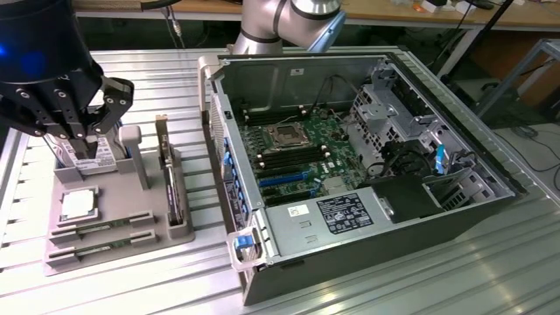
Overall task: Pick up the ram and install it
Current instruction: 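Reach for the ram, then pick up the ram and move it above insertion slot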
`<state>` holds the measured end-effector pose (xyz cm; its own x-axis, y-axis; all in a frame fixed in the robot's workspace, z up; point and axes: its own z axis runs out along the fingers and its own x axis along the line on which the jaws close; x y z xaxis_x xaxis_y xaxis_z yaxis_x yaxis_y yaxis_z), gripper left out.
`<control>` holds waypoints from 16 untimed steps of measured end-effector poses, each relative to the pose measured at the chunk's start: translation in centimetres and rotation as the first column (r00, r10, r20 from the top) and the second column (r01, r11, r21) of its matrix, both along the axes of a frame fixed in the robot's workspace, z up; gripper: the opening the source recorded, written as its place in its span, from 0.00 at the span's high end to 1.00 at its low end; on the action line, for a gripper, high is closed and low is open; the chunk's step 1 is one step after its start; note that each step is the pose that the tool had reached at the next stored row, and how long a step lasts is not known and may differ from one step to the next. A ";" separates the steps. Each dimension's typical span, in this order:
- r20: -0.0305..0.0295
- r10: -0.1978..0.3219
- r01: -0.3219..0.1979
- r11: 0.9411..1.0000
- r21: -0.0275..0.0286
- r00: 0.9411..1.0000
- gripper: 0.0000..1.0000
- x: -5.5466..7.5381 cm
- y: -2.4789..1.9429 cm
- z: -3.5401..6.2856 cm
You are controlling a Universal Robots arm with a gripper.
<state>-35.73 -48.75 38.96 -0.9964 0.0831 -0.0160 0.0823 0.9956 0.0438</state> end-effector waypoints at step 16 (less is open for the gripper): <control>-0.002 0.169 -0.169 0.986 0.000 0.986 0.90 0.0 -0.41 -3.73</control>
<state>-35.75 -49.16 35.23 -0.9962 -0.0863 -0.0145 -0.0869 0.9953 0.0436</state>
